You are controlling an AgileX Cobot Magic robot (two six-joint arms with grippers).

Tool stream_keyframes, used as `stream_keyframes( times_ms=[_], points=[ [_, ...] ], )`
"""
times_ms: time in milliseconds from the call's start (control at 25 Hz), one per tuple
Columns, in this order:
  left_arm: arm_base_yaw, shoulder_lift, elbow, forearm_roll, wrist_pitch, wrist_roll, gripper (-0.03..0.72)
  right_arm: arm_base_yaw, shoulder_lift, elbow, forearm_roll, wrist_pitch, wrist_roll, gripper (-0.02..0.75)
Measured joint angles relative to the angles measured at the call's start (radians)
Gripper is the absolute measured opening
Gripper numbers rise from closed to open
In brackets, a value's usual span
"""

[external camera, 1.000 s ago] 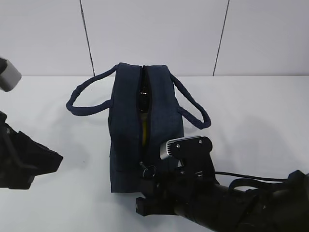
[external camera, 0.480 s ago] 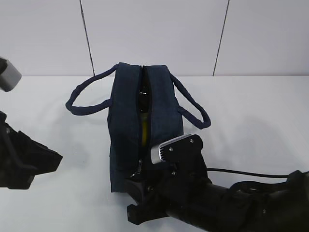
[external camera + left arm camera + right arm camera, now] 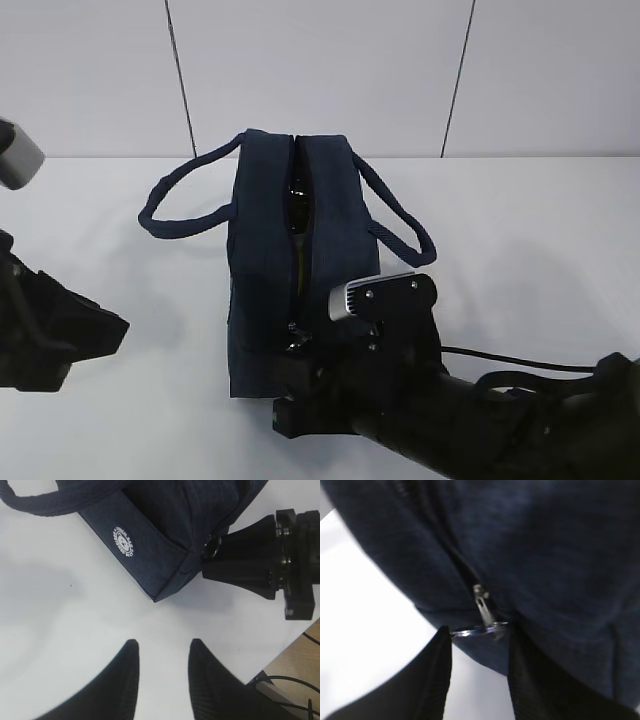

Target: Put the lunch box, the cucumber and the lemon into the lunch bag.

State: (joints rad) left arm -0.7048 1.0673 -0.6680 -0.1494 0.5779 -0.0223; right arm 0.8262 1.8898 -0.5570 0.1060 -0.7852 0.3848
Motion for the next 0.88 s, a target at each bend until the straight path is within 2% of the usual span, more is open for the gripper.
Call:
stream_keyframes(
  times_ms=[240,400,560,880],
  points=[
    [0.000,0.000,0.000,0.001,0.000,0.000,0.241,0.000,0.002,0.000,0.036,0.010,0.028,0.307],
    [0.000,0.000,0.000,0.001,0.000,0.000,0.241,0.000,0.002,0.000,-0.003,0.010,0.057,0.335],
    [0.000,0.000,0.000,0.001,0.000,0.000,0.241,0.000,0.002,0.000,-0.039,0.013,0.076,0.338],
    [0.000,0.000,0.000,0.001,0.000,0.000,0.241,0.000,0.006,0.000,-0.017,0.013,0.082,0.338]
  ],
)
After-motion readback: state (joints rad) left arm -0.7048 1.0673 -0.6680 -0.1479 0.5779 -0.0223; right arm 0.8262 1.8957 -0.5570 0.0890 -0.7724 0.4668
